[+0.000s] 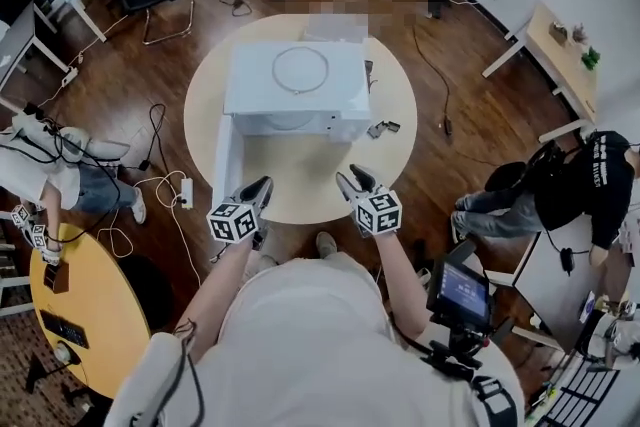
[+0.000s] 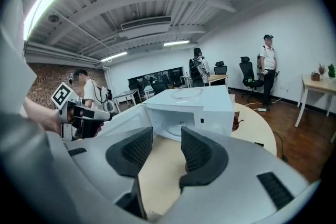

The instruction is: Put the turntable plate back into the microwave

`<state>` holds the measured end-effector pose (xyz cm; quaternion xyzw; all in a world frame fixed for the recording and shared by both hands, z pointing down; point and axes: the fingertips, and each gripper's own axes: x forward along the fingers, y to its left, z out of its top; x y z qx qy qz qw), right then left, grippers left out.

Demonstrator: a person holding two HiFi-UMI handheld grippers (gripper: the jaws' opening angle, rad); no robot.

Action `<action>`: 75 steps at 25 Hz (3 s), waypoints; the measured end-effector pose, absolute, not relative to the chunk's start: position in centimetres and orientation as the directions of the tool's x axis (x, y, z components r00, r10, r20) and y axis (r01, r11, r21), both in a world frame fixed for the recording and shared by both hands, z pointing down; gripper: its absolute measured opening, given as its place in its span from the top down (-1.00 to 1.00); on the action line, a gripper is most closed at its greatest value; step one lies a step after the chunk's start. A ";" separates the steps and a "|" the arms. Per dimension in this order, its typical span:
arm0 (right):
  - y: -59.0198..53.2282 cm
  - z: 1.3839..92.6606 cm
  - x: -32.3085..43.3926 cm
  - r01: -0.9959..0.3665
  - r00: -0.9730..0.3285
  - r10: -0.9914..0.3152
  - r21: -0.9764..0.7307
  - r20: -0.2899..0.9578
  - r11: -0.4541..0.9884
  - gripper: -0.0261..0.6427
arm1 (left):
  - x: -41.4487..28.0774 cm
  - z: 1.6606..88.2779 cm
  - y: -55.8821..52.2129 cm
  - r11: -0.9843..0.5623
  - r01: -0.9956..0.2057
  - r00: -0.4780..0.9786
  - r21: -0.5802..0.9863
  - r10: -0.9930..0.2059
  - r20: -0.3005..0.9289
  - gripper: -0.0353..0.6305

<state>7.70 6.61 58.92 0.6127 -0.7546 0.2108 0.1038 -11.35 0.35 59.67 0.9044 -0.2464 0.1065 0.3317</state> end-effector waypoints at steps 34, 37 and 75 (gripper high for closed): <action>12.2 63.1 8.2 -0.950 -0.285 -0.829 -0.255 0.481 0.179 0.42 | -3.0 63.9 10.5 -0.516 -0.501 0.864 0.694 -0.256 0.433 0.86; 12.3 63.2 9.9 -0.945 -0.298 -0.829 -0.270 0.474 0.185 0.42 | -1.6 63.9 10.5 -0.510 -0.506 0.862 0.696 -0.270 0.429 0.86; 7.4 59.5 7.5 -0.849 -0.477 -0.821 -0.408 0.313 0.337 0.85 | -7.3 59.6 4.7 -0.433 -0.589 0.776 0.683 -0.538 0.329 0.86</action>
